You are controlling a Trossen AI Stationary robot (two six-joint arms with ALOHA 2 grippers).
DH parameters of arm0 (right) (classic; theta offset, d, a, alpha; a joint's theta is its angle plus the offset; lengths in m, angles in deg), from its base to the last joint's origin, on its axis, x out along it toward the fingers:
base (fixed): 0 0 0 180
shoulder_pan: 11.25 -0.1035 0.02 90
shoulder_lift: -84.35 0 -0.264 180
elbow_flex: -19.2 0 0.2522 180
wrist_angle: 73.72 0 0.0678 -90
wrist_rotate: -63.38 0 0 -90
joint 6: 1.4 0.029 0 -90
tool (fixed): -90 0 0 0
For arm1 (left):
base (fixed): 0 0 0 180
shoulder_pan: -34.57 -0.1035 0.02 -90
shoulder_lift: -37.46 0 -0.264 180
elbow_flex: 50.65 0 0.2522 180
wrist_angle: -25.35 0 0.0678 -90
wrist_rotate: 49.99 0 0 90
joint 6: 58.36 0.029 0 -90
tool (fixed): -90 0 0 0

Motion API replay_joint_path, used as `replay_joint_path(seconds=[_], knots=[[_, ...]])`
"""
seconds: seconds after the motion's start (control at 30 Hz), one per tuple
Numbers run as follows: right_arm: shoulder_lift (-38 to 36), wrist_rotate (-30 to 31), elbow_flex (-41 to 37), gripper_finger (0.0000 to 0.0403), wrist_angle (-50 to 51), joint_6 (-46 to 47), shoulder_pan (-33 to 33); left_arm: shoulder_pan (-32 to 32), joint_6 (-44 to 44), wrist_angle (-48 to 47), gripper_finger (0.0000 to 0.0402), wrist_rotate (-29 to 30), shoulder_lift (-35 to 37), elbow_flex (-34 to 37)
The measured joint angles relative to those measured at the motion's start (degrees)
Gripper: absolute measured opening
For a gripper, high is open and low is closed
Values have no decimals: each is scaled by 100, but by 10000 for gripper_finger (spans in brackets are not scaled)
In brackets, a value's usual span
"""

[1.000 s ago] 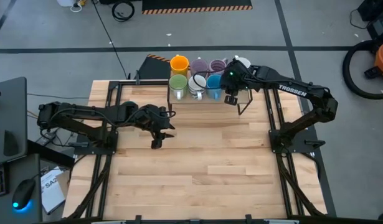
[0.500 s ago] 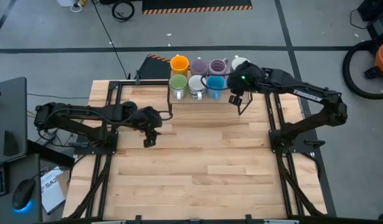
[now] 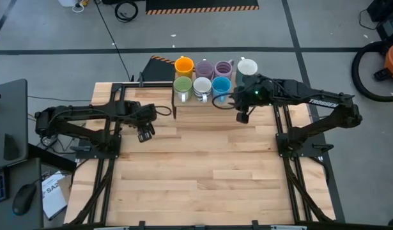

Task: Place coffee mugs
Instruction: Put the brown mug on the shelf

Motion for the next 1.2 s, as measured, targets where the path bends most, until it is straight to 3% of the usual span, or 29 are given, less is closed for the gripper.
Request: replay_joint_path(seconds=[0.4, 0.6, 0.73, 1.07, 1.2], knots=[[169, -120, 0, 125, -64, 145, -472, -338, -394, -919, 176, 25, -22, -373], [327, -122, 0, 125, -105, 147, -474, -369, -777, -1453, 176, 437, -16, -815], [454, -131, 0, 125, -128, 145, -481, -701, -832, -1502, 176, 196, -17, -748], [743, -524, 0, 125, -293, 129, -506, -1280, 407, -1499, 176, -259, -22, -130], [802, -525, 0, 125, -334, 126, -524, -1279, 705, -1462, 176, -70, -22, 86]])
